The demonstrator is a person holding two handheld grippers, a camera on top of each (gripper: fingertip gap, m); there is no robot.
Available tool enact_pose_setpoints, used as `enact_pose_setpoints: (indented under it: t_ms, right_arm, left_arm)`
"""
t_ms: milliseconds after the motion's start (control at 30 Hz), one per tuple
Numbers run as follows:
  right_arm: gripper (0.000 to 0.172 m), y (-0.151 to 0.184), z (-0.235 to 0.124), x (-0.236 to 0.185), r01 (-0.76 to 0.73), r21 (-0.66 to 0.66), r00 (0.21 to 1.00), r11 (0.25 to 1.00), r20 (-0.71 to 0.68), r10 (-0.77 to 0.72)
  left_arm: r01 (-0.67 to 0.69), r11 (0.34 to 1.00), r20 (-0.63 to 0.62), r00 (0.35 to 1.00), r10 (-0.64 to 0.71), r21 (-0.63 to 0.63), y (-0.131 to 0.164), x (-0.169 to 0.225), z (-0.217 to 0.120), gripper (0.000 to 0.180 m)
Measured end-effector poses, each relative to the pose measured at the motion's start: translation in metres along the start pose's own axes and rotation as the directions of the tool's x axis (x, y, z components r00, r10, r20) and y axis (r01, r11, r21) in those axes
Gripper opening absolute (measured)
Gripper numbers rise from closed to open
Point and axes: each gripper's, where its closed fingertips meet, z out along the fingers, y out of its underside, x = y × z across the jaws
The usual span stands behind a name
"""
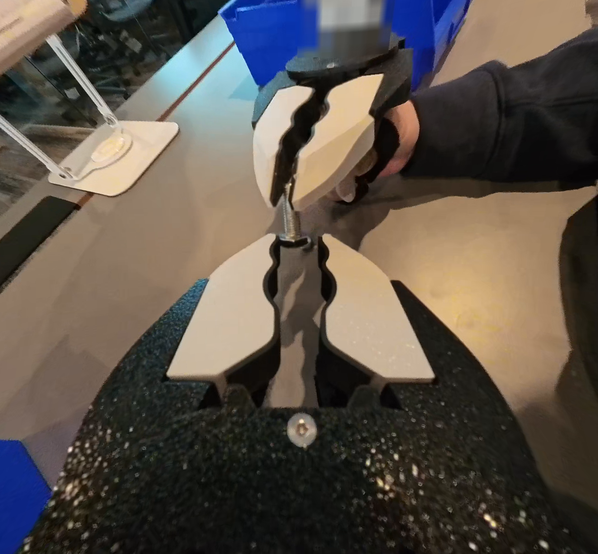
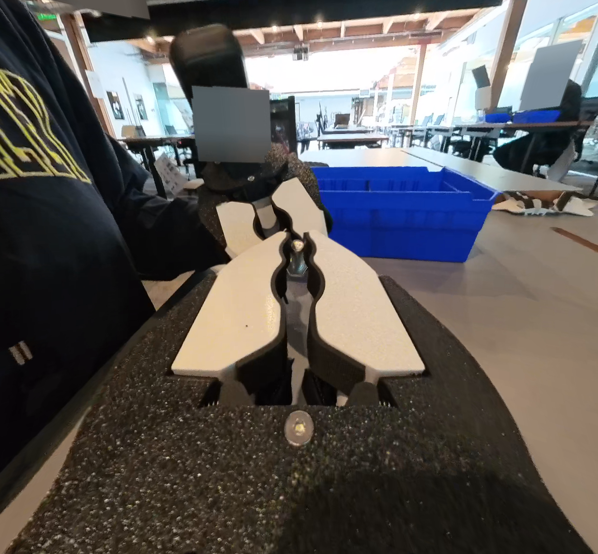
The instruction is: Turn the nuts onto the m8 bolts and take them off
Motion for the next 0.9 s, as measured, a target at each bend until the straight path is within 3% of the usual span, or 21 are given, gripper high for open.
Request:
enact_pose_setpoints:
  t_ms: [33, 333, 900]
  right_arm:
    - [0.007, -0.003, -0.001, 0.000, -0.006, 0.016, 1.000, 1.000, 0.001, 0.006]
    - [0.007, -0.006, -0.004, -0.004, 0.014, 0.032, 1.000, 0.999, -0.003, -0.014]
    - [0.007, -0.010, -0.008, -0.009, 0.023, 0.051, 1.000, 0.998, 0.013, -0.024]
  left_arm:
    - [-0.006, 1.000, 0.008, 1.000, 0.006, 0.017, -0.003, 0.000, -0.001, 0.022]
    - [-0.035, 0.995, 0.060, 0.998, 0.029, 0.097, -0.016, -0.002, -0.006, 0.017]
    - [-0.054, 0.995, 0.083, 0.995, 0.047, 0.085, -0.015, -0.002, -0.008, 0.014]
